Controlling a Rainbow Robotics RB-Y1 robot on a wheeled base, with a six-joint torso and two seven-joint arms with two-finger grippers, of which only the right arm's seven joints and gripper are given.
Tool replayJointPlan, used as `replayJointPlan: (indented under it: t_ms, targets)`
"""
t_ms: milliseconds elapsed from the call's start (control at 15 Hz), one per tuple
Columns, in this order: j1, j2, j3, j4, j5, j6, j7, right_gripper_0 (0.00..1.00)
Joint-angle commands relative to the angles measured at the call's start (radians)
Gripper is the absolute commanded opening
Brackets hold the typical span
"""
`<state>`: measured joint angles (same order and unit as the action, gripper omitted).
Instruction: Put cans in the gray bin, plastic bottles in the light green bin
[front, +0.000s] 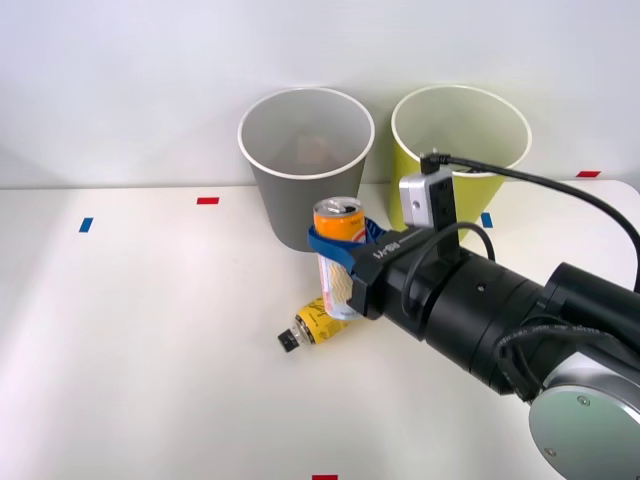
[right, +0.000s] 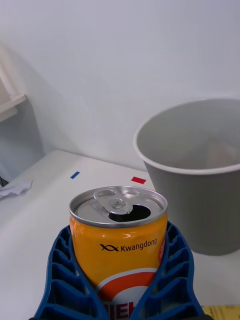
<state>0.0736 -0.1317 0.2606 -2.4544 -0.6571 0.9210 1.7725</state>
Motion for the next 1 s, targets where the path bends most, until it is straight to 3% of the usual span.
replayJointPlan:
  t_ms: [67,200,533,867,1000]
  targets:
    - [-0.11,0.084,-0.021,0.046,-0.003,-0.002,-0.007,0.0]
    - [-0.195,0.149,-0.054,0.123,-0.004,-0.013,-0.002,0.0]
    - [-0.382,0.149,-0.107,0.36,0.007,-0.18,0.015,0.0]
    - [-0.578,0.149,-0.167,0.6,0.171,-0.303,0.016,0.0]
    - [-0.623,0.149,-0.175,0.683,0.177,-0.349,0.019,0.0]
